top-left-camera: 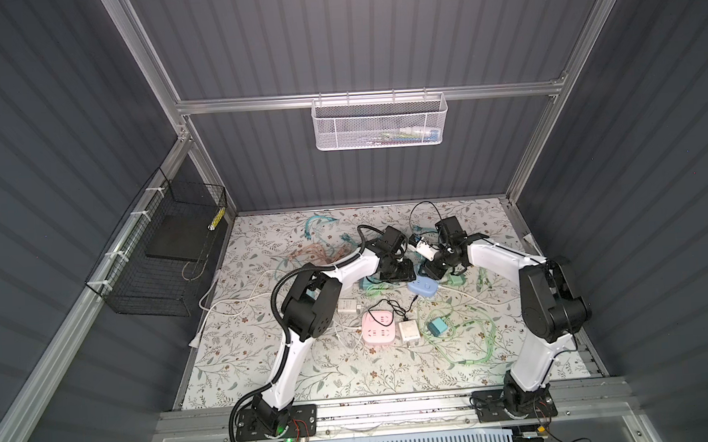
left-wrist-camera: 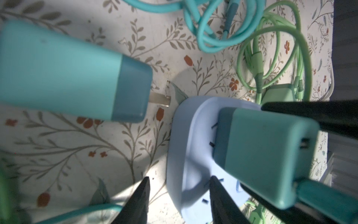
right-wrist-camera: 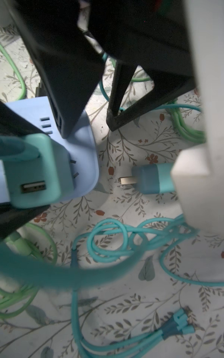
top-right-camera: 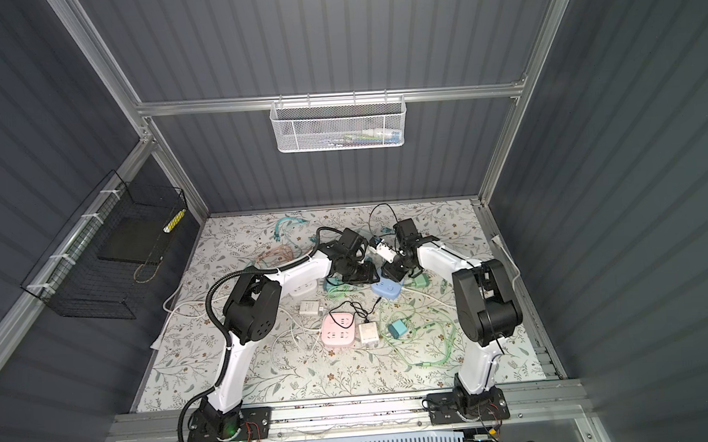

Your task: Pull the plug off the socket

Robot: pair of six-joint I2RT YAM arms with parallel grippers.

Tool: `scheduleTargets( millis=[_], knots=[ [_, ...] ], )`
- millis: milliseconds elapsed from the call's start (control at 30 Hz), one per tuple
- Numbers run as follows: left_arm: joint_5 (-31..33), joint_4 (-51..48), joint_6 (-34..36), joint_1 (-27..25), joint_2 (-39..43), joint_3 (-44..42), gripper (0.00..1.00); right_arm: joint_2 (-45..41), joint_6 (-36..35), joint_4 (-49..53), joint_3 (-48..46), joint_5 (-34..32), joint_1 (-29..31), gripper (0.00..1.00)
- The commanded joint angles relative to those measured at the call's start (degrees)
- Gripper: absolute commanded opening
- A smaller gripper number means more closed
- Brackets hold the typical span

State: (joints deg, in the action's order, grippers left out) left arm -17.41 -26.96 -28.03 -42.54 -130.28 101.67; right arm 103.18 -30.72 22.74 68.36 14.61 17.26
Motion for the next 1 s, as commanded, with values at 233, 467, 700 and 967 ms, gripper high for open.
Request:
scheduleTargets(
  millis=[233,467,700,967],
  knots=[
    [3.1,-5.3,1.4,-0.3,-3.3,-1.1,0.42,-6.8,2.3,-7.9,-8.1,1.3,2.0,0.15],
    [5.7,-9.0,3.0,-0.4,-5.2,0.6,0.34,-9.4,5.1,-12.3,-9.8,1.8,2.1,0.11],
    [7.8,-10.0,3.6,-0.4,-5.2,-0.4,0.32,-9.9,6.2,-12.1,-8.8,3.4,0.9,0.09],
    [7.7,-9.2,3.7,-0.4,-4.2,-1.0,0.31,-9.1,4.4,-8.6,-7.7,-0.1,0.2,0.09]
  ],
)
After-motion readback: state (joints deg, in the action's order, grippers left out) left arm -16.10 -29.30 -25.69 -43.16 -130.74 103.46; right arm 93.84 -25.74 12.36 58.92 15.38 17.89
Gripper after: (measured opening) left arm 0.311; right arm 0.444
